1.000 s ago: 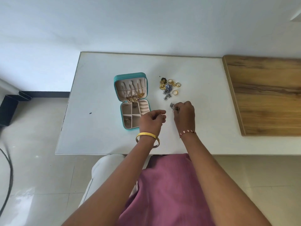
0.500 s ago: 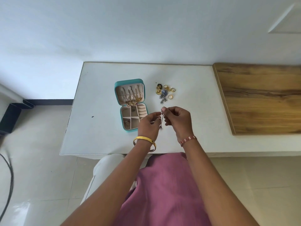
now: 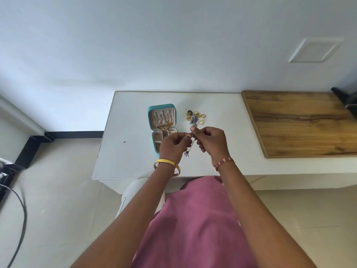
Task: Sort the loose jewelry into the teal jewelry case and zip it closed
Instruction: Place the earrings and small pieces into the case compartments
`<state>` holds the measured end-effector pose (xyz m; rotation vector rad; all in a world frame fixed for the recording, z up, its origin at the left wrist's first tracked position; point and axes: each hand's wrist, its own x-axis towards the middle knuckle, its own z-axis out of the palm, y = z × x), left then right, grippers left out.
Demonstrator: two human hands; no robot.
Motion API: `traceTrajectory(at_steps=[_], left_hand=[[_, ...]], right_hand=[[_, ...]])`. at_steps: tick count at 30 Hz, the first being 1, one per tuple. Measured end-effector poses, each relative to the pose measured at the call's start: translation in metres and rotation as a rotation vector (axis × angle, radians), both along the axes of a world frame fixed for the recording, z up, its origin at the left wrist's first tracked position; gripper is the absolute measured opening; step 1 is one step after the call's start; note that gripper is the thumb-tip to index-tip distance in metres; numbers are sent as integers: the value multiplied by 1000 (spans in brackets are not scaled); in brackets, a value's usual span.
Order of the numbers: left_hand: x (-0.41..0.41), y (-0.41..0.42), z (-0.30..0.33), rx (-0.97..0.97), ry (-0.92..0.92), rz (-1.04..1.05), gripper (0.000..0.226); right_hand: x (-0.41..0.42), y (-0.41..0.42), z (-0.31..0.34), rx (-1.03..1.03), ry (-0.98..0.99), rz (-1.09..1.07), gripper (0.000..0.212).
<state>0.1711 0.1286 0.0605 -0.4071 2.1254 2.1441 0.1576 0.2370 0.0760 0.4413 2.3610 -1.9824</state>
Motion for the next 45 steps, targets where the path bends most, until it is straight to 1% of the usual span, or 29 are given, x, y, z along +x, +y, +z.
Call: traceTrajectory(at_steps=[3, 6, 9, 10, 12, 14, 15, 18, 22, 24, 26, 29, 31, 34, 37, 41, 43, 45], left_hand=[[10, -3, 12, 12, 32, -19, 3], [19, -5, 21, 20, 40, -32, 4], [28, -7, 30, 74, 38, -13, 5], [30, -7, 33, 104, 36, -4, 8], [34, -9, 38, 172, 31, 19, 11], [38, -11, 43, 231, 34, 48, 12], [38, -12, 45, 258, 35, 60, 12], [44, -15, 50, 263, 46, 69, 13], [50, -18, 53, 207, 47, 56, 8], [52, -21, 55, 199, 58, 60, 11], [53, -23, 56, 190, 64, 71, 10], [56, -26, 57, 230, 63, 74, 8], [58, -26, 58, 257, 64, 65, 12], [61, -26, 62, 260, 79, 51, 21], [65, -26, 63, 170, 153, 6, 27], [67, -28, 61, -20, 265, -37, 17], [66, -28, 60, -42, 280, -20, 10], [65, -29, 60, -10, 263, 3, 9]], right_hand=[[10, -4, 10, 17, 18, 15, 32], [20, -8, 19, 11, 35, 36, 35], [29, -10, 29, -20, 23, 51, 33], [32, -11, 31, -56, 4, 49, 32], [38, -10, 36, -191, -42, 50, 28], [45, -8, 42, -307, -63, 94, 19], [47, -7, 44, -328, -60, 127, 13], [57, -6, 49, -279, -17, 194, 8], [63, -13, 54, -150, 36, 164, 12], [65, -15, 56, -110, 61, 150, 11], [66, -16, 58, -85, 79, 149, 11], [69, -17, 61, -87, 82, 146, 11], [70, -18, 63, -63, 93, 137, 11], [71, -19, 66, 28, 157, 110, 10], [72, -19, 66, 121, 211, 56, 8], [73, -20, 70, 128, 213, 53, 5], [73, -20, 72, 116, 213, 64, 9], [74, -19, 75, 104, 204, 82, 7]])
